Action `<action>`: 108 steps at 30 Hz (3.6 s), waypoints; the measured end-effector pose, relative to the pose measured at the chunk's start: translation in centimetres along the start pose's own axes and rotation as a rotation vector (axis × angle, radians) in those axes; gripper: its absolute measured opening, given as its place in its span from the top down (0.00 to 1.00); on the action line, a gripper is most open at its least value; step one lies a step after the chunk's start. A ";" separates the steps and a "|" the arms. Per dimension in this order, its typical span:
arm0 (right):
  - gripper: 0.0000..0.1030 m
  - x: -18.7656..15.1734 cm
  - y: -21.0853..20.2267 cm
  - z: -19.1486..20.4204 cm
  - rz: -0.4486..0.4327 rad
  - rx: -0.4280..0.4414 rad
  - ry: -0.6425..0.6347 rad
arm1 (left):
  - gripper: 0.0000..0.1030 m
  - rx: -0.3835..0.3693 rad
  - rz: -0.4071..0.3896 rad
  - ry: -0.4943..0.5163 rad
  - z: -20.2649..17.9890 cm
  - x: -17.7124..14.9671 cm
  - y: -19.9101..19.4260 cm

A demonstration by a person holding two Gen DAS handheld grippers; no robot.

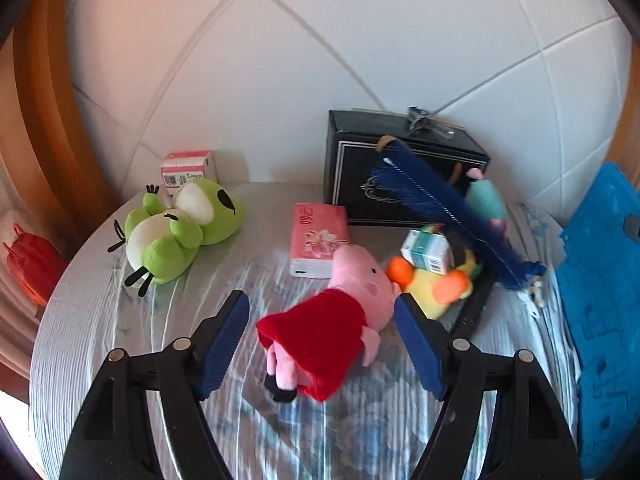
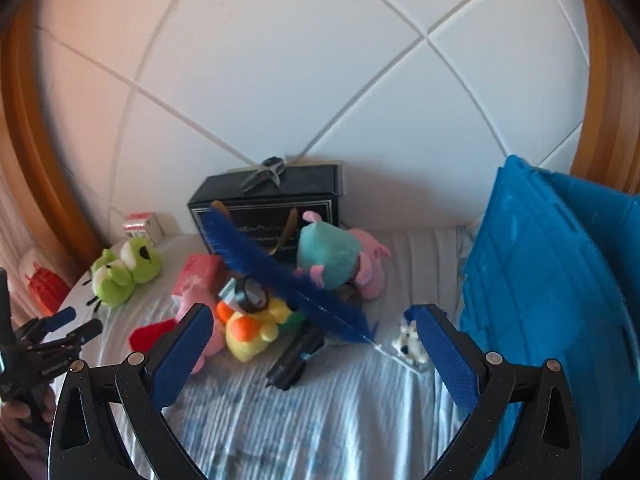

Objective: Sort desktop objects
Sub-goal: 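Grasp the pink tissue pack with the left tool while the right grasps the teal-hatted pig plush, then carry tissue pack and pig plush over the blue crate and open both tools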

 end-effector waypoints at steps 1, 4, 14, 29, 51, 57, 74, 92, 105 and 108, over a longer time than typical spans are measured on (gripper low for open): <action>0.00 0.9 2.8 -0.9 0.034 -0.021 0.015 | 0.28 0.005 0.039 -0.002 0.0 0.8 2.3; 0.00 2.7 9.9 -3.8 0.113 -0.024 0.088 | 0.28 0.003 0.139 -0.009 -1.0 3.0 8.2; 0.00 4.0 25.4 -8.5 0.279 -0.080 0.123 | 0.28 -0.010 0.295 0.066 -7.9 7.8 23.0; 0.29 -7.1 23.5 -7.7 0.437 0.085 0.089 | 0.28 0.067 0.315 0.242 -7.4 0.0 19.6; 0.00 -11.4 6.3 -5.2 0.327 0.027 0.149 | 0.30 -0.032 0.271 0.305 -1.8 -5.3 10.6; 0.00 -9.8 5.9 -6.2 0.339 0.192 0.190 | 0.20 -0.031 0.341 0.368 -3.3 -5.9 14.1; 0.12 -7.7 13.8 -14.8 0.229 -0.051 0.264 | 0.09 0.008 0.393 0.238 -2.5 -5.7 18.2; 0.24 -7.3 17.4 -9.6 0.332 -0.045 0.140 | 0.11 -0.007 0.308 0.179 -2.5 -3.9 13.9; 0.23 -5.4 0.4 0.7 0.064 -0.002 0.019 | 0.11 -0.054 -0.051 0.136 -3.3 -2.4 -5.1; 0.23 -5.9 -4.0 2.9 0.018 -0.001 -0.011 | 0.11 -0.095 -0.100 0.151 -4.1 -2.8 -9.4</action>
Point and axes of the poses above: each gripper's, at about its wrist camera, not at the fingertips, and y roughly the way its jaws point, z to its left, x to its top, the point moved 1 cm from there along y, roughly the way its jaws point, and after that the axes turned 15 degrees about x, right-handed, at the moved point
